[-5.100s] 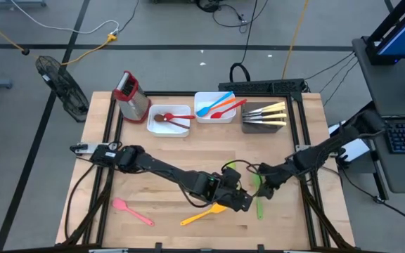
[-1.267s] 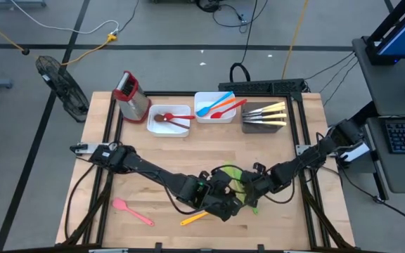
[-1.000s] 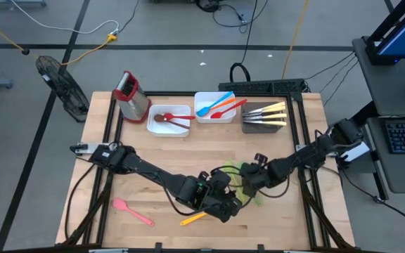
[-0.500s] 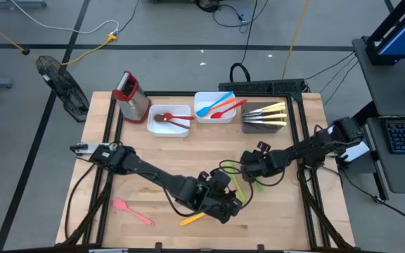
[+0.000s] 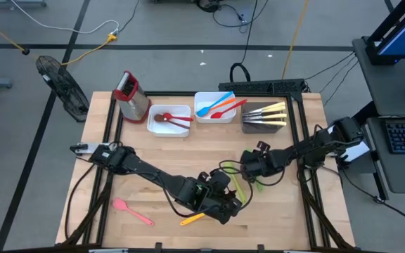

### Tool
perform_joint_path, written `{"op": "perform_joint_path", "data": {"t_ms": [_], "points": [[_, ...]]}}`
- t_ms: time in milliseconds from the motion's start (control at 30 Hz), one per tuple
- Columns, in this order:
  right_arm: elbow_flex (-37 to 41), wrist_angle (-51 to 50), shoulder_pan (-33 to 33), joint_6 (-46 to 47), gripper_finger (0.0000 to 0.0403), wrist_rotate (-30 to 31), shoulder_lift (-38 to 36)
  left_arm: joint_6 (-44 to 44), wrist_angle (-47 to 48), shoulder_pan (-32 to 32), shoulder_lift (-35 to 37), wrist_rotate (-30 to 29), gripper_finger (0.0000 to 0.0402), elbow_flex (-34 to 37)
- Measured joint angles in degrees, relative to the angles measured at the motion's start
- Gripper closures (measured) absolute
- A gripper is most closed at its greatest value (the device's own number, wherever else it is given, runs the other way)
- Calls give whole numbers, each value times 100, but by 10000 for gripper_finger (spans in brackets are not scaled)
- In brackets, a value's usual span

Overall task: Pick & Place Kitchen Items
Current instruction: Put the green spatula into the right white bin

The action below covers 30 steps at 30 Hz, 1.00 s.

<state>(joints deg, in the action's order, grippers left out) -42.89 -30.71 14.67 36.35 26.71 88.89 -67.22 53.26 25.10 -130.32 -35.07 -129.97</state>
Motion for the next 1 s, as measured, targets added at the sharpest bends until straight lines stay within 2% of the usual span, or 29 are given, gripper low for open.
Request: {"op": "perform_joint_path", "data": {"t_ms": [100, 233, 467, 600, 800, 900, 1000], "points": [[-14, 49, -58, 21, 286, -335, -14, 0, 2, 0, 0, -2, 192, 0], [-10, 46, -50, -108, 286, -412, -146, -4, -2, 0, 0, -4, 192, 0], [-7, -27, -45, -76, 286, -450, -864, 31, -5, 33, 0, -180, 192, 0], [-9, -492, -48, 135, 286, -523, -1347, 75, -7, 57, -2, -188, 192, 0], [-7, -1217, -271, 167, 286, -1474, -1958, 94, -19, 59, -2, -285, 192, 0], [-7, -1202, -343, 23, 286, -1654, -2140, 180, -46, 59, -2, -290, 192, 0], [-7, -1025, -347, -560, 286, -1651, -2237, 239, -49, 59, -2, -273, 192, 0]]}}
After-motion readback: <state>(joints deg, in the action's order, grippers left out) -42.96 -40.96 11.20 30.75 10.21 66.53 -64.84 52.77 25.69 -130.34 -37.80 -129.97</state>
